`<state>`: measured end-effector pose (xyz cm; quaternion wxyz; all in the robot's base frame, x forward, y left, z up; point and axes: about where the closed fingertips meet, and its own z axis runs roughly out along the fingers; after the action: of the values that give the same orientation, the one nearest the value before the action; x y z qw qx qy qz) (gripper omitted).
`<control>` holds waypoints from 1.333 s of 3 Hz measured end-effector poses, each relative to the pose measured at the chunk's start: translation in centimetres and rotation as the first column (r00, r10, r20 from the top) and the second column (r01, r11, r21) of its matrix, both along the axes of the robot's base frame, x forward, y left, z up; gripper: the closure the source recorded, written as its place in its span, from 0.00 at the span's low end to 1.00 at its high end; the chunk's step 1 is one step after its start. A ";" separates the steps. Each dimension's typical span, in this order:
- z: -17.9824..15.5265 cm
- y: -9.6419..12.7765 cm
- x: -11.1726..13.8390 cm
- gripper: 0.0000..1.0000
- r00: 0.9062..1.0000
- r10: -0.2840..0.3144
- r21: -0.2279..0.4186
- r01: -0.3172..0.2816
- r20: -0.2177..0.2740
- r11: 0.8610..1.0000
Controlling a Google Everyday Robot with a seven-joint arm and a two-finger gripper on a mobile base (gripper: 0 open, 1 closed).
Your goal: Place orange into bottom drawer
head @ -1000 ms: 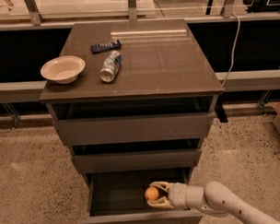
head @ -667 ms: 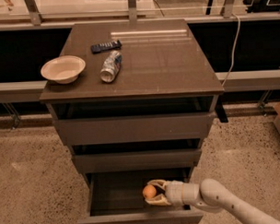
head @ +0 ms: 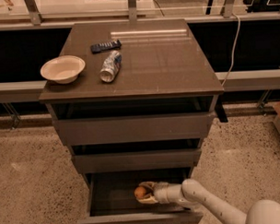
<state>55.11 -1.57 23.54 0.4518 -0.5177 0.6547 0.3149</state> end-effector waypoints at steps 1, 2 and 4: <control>-0.1 -0.8 1.5 0.81 1.000 -0.021 -0.009 0.021 0.014 1.000; -0.9 -0.5 1.9 0.50 0.999 -0.039 -0.026 0.038 -0.029 0.999; -6.3 -2.1 3.7 0.00 0.985 -0.119 -0.166 0.097 -0.128 0.981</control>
Offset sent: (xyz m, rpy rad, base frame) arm 0.0242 -0.0084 -0.0161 -0.0392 0.0719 -0.0661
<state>58.82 -3.70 17.22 0.3793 -0.4926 0.7346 0.2715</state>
